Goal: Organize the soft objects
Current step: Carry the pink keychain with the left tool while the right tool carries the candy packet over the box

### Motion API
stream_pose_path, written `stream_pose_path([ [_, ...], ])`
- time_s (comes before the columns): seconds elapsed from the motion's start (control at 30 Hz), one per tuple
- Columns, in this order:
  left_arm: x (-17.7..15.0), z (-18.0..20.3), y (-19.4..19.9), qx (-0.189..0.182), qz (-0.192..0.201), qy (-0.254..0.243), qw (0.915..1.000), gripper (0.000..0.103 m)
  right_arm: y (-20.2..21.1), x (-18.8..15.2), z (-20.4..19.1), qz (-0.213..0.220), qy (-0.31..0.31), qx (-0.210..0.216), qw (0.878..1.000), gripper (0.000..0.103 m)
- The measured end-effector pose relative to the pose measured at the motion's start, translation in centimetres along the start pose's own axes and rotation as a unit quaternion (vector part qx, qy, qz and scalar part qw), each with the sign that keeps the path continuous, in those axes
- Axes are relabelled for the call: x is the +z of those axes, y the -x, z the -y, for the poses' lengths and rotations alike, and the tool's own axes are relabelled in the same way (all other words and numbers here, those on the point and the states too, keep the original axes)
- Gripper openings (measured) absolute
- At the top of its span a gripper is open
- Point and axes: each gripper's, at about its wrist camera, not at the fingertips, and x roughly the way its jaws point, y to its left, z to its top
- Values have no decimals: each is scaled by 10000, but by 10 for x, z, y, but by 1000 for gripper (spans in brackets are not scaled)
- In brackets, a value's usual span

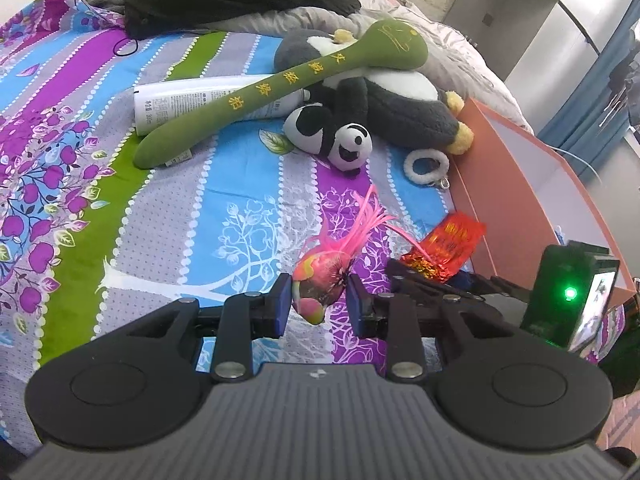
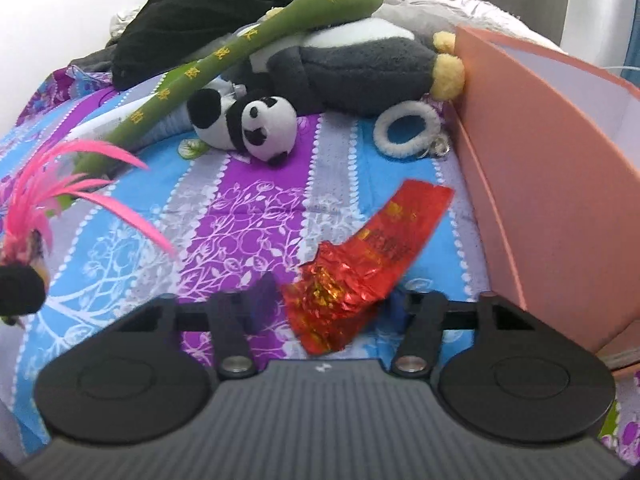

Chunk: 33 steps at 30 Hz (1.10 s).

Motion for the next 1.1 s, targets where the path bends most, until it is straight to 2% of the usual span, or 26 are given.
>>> stream_pose_path([
  [0.03,0,0,0,6,-1,4,10000,34,2,0,2,-25,-32,36,10000,33],
  [0.13,2,2,-1,4,2,1,10000,34,8,1,8,-84,-92,117,9999,25],
  [0.37,13,14,1,-65,66,-79,9999,34,34,9,11,20,-71,290,9996,25],
  [0.67,42,44,19,-241,342,-311,9986,34,92,46,21,465,6,520,9976,25],
  [0.97,85,95,50,-583,652,-784,9931,34,148,89,42,1080,-3,442,9932,25],
  [1.1,106,131,65,-680,811,-1128,9880,34,172,109,57,1361,-6,290,9903,25],
])
